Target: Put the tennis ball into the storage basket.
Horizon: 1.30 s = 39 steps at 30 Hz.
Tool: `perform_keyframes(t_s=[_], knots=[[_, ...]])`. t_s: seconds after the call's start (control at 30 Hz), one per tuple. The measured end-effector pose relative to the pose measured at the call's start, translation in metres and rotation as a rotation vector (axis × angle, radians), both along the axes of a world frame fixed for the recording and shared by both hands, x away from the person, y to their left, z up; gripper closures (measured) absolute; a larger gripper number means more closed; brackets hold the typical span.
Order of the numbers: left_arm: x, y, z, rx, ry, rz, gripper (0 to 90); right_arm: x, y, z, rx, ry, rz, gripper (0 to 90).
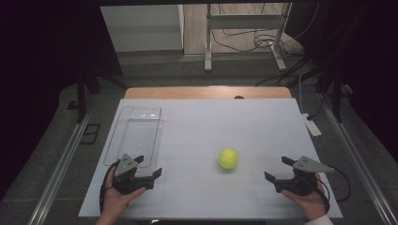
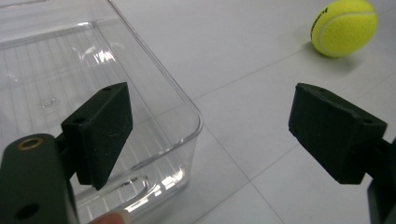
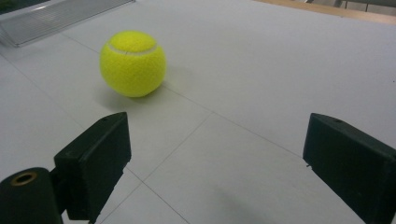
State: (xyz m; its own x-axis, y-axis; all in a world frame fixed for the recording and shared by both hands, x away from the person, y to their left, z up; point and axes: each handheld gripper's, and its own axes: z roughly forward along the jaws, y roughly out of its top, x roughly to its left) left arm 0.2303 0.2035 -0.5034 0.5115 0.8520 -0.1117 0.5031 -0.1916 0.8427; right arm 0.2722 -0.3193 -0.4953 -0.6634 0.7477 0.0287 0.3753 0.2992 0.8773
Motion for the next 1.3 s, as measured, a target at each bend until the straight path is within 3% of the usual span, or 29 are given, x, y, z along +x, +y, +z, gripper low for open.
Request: perform_keyframes(t_s=[0.5,1.3], knots=[[-0.0012,-0.0031,-0.0018,0.022,-0.001,0.0,14.5,-0.0007,0.0015,-0.0001,0.003,0.001,0.005,9.3],[-0.0013,-0.0043,0.0051,0.016,-0.01,-0.012,15.0,-0.0033,-0.0014,-0.0003,0.011,0.006,-0.002,10.2]])
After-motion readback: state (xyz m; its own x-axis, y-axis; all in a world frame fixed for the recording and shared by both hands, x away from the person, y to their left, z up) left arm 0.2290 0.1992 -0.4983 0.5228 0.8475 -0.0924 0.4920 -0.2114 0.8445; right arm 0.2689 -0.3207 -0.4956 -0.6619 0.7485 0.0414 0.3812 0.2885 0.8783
